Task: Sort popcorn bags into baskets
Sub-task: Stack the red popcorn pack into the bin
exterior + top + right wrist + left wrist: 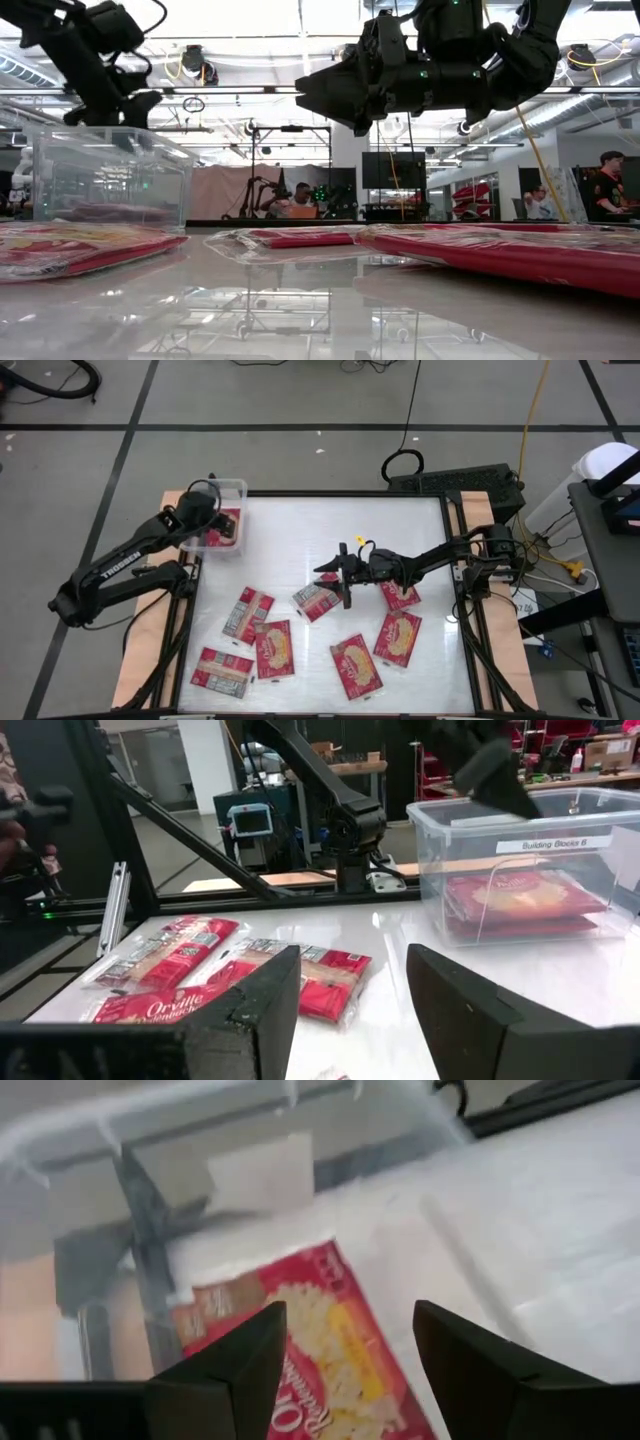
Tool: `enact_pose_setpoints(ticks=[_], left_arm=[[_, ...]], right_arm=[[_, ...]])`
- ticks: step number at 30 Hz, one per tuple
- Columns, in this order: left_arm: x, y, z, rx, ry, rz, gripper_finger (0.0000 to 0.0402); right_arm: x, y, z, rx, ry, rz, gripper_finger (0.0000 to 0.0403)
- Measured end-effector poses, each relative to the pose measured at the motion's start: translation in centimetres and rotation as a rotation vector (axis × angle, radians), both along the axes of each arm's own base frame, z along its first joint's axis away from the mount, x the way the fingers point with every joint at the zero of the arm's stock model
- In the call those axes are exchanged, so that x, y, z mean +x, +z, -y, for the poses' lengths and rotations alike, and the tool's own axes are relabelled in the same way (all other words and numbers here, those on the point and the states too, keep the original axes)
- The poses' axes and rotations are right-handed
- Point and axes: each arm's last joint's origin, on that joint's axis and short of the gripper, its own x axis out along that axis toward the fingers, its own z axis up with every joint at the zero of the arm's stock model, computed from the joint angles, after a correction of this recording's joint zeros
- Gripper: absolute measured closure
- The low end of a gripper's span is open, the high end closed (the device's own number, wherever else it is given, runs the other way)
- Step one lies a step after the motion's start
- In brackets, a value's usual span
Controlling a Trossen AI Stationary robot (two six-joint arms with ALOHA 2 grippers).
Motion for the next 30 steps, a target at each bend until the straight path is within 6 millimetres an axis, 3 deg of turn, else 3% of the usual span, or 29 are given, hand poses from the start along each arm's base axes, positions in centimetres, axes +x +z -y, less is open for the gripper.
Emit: enact_pose_setpoints(ticks=[5,12,17,26,30], left_arm=[[0.4,1.7,0.9,0.096,-0.109,0.08,0.0189],[2.2,3.4,3.3,0.211,-0.428,0.218,0.0235],[3.6,3.7,5.3,0.252,-0.633,0.226,0.0259],[5.6,3.8,8.5,0.303,-0.796,0.242,0.027],[7.0,2.9,10.1,0.306,-0.881,0.269,0.027]], right_arm=[[-0.1,-0.7,0.0,0.038,-0.007,-0.079,0.0227],[-0.2,-1.6,-0.5,0.113,-0.1,-0.169,0.0227],[-0.4,-2.1,-1.9,0.135,-0.12,-0.231,0.0227],[-1.9,-3.0,-4.6,0.1,-0.192,-0.434,0.0227],[-2.4,-3.5,-5.8,0.126,-0.192,-0.487,0.0227]])
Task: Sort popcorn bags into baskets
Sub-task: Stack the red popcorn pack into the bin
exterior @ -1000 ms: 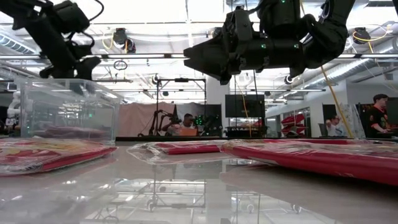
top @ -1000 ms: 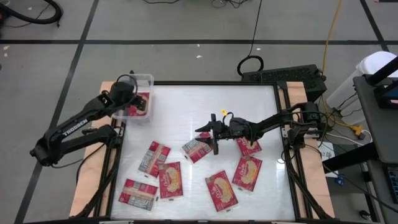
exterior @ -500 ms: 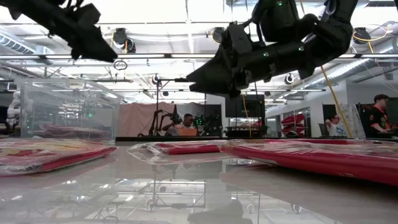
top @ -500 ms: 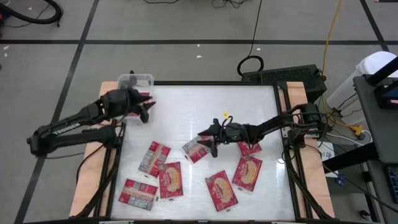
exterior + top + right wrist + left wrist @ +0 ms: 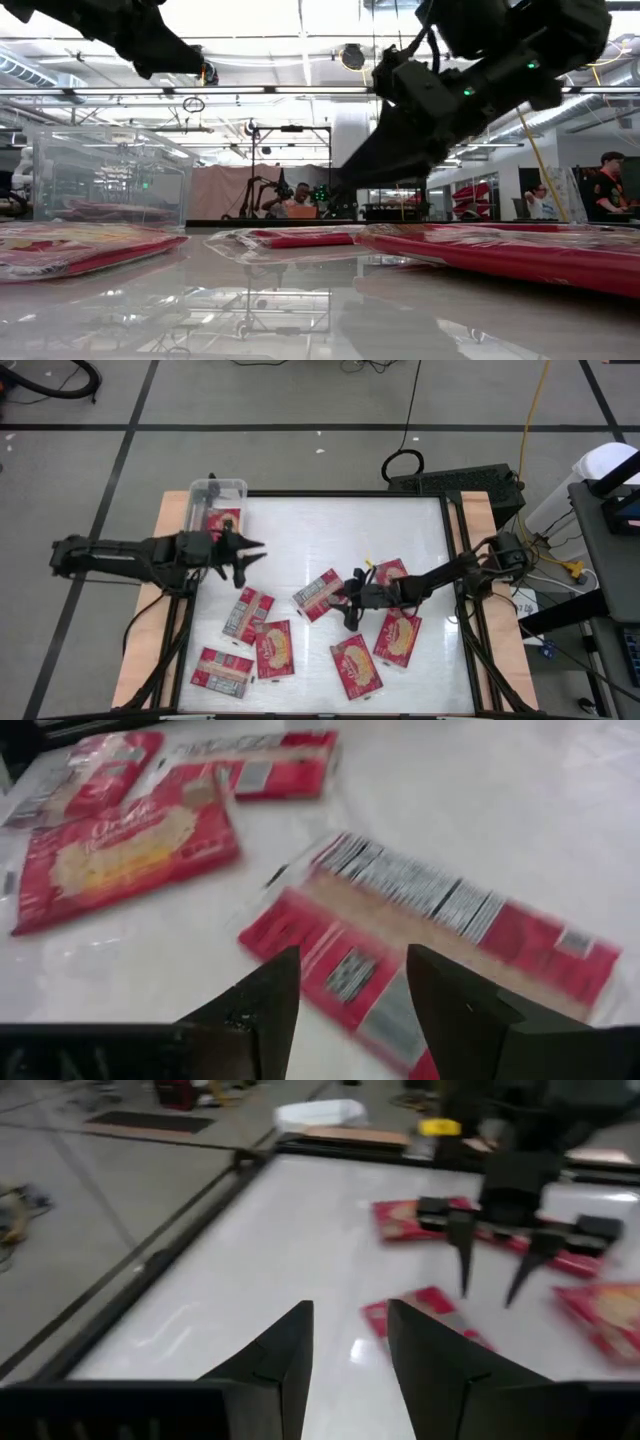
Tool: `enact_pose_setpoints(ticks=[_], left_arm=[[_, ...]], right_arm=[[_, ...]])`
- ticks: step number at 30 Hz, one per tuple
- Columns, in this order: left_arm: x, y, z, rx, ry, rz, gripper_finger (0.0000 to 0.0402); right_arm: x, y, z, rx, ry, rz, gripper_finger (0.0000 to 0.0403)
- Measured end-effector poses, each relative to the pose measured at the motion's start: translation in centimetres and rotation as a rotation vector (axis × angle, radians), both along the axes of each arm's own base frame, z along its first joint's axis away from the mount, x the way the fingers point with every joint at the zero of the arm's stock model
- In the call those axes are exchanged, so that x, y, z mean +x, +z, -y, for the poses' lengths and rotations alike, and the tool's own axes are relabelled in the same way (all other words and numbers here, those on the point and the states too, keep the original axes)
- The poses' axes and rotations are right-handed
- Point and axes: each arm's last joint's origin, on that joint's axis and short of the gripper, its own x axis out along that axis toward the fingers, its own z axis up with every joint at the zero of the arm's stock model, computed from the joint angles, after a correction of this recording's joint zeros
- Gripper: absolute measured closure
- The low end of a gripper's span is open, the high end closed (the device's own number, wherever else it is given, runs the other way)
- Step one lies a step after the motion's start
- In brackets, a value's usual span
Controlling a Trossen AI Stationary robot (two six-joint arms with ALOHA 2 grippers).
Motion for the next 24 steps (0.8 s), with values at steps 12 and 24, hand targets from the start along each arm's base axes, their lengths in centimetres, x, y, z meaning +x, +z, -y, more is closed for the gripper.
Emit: enact_pose_setpoints(ticks=[12,24], left_arm=[[5.1,-4.3,6.2,0.089,-0.289,-0.112,0.0245],[8.9,-11.4,8.6,0.222,-0.296,-0.3,0.0141]], right_arm=[[-0.5,-0.1,-1.8,-0.037,-0.013,-0.002,0.0227],[-0.5,0.1,-1.8,-0.043,0.023,-0.002,0.0227]])
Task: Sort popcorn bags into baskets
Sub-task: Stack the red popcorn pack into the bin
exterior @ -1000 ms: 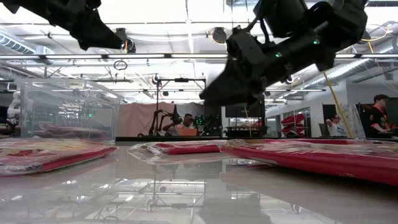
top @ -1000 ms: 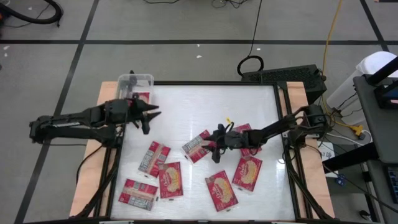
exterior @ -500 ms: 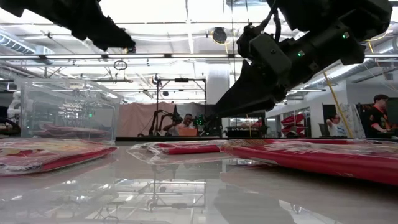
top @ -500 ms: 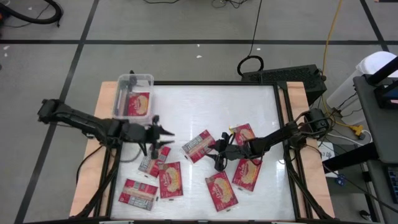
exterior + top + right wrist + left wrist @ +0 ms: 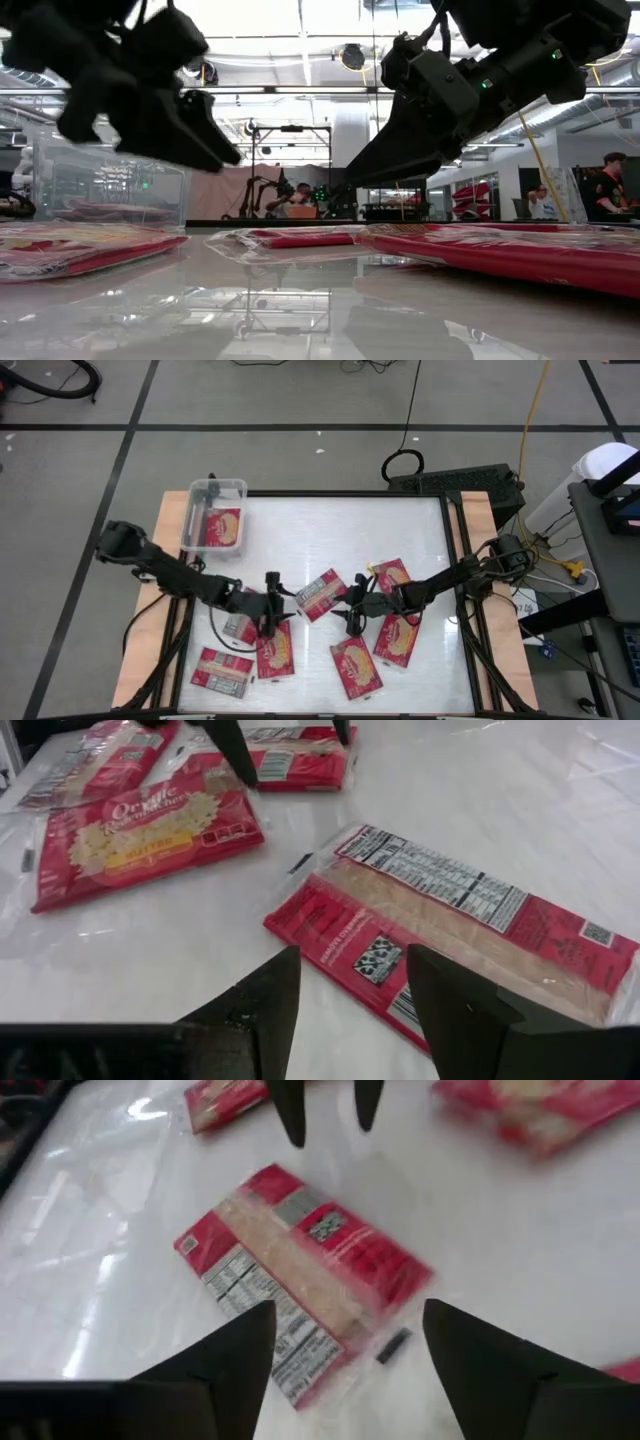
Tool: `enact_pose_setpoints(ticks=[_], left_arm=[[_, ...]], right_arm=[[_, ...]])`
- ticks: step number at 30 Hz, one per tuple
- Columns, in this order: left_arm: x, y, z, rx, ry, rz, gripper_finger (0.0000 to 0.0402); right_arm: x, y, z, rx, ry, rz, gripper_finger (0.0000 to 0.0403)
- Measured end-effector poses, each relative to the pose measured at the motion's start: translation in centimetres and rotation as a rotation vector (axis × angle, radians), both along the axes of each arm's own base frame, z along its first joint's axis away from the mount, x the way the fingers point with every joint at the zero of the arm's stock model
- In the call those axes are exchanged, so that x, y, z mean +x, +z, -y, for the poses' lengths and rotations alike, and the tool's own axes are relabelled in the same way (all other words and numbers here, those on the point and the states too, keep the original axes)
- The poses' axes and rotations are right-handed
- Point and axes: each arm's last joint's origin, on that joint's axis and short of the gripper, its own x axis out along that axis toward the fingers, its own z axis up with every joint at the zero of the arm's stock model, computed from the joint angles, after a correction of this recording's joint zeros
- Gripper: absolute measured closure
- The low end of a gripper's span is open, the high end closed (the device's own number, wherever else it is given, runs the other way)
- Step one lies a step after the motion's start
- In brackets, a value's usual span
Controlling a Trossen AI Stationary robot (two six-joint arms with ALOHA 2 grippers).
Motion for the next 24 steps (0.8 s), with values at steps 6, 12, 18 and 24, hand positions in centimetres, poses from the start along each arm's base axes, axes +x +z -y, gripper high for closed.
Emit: enact_pose_setpoints(ticks=[6,12,18,24], left_arm=[[1.1,-2.9,0.0,0.097,-0.022,-0.051,0.0155],[1.5,-4.9,-0.6,0.081,-0.025,-0.123,0.0185],[2.2,-5.5,-1.5,0.011,-0.047,-0.125,0.0231],[2.8,-6.6,-2.4,-0.002,-0.085,-0.141,0.0332]], right_arm=[[0.0,0.0,0.0,-0.004,0.003,-0.001,0.0227],[0.0,0.0,0.0,-0.001,0.002,-0.001,0.0227],[0.0,0.0,0.0,0.003,0.0,0.0,0.0227],[0.2,0.4,-0.1,0.038,-0.006,0.043,0.0227]])
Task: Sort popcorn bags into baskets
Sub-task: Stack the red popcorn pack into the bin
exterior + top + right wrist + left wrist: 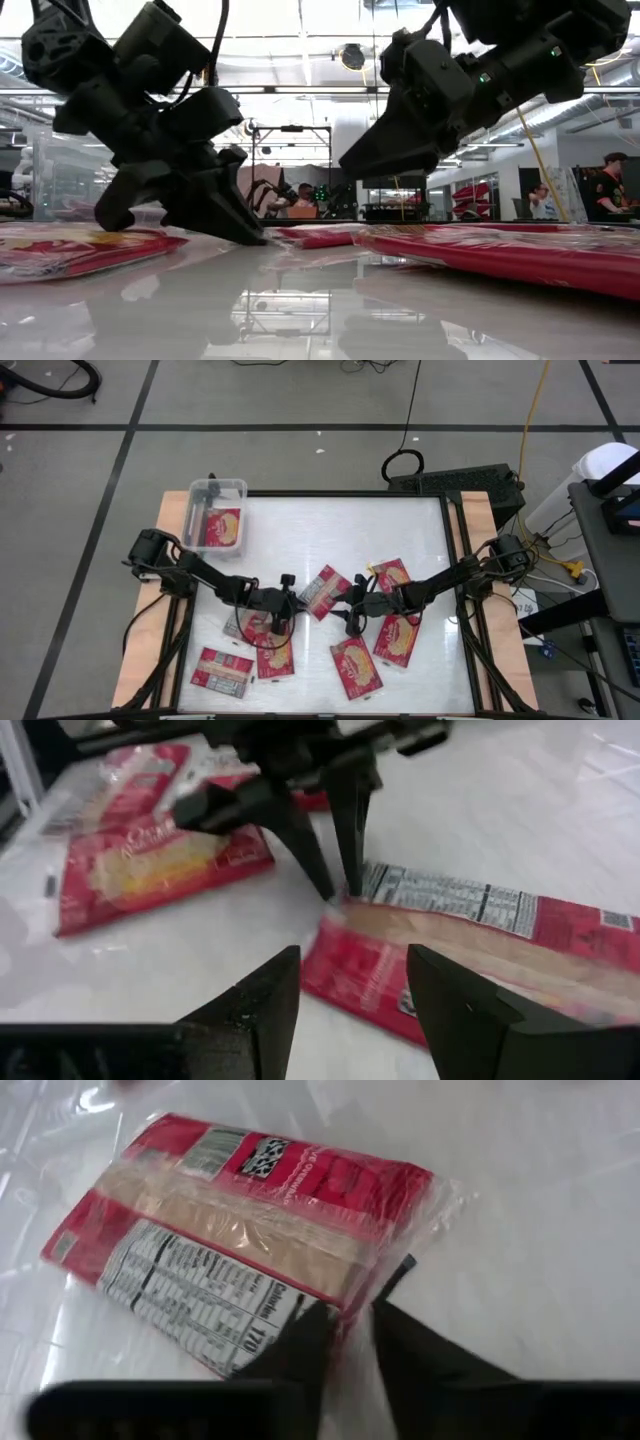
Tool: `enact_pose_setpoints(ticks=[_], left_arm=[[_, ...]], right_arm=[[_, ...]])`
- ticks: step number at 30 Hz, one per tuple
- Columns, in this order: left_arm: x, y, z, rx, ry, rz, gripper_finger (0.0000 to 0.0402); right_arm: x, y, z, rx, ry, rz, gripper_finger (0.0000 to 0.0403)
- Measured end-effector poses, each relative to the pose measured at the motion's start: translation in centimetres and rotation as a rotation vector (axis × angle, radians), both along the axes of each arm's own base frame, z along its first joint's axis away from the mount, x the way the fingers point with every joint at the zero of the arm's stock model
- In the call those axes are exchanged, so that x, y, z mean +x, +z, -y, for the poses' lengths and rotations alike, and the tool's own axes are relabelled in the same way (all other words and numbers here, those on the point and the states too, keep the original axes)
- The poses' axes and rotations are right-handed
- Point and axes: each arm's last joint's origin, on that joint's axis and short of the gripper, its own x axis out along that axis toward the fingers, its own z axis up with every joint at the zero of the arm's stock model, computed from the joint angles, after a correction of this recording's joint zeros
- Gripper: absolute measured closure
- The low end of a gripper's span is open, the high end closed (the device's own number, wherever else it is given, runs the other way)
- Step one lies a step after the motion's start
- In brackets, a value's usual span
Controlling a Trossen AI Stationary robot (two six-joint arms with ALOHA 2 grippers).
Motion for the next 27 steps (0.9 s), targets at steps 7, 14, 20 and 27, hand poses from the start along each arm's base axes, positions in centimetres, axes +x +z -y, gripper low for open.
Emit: enact_pose_setpoints(ticks=[7,14,20,27], left_arm=[[0.2,0.9,0.2,-0.006,-0.006,0.077,0.0393],[0.2,4.2,-0.5,-0.107,0.138,0.215,0.0398],[0.1,6.8,-1.7,-0.217,0.231,0.319,0.0399],[-0.1,8.7,-2.4,-0.289,0.276,0.408,0.04]], right_arm=[[0.2,0.4,-0.1,0.002,0.03,0.04,0.0227],[0.0,1.6,0.0,-0.038,-0.014,0.089,0.0227],[-0.8,2.0,-1.0,-0.23,-0.062,0.063,0.0227],[-1.5,1.5,-1.7,-0.368,-0.075,-0.007,0.0212]])
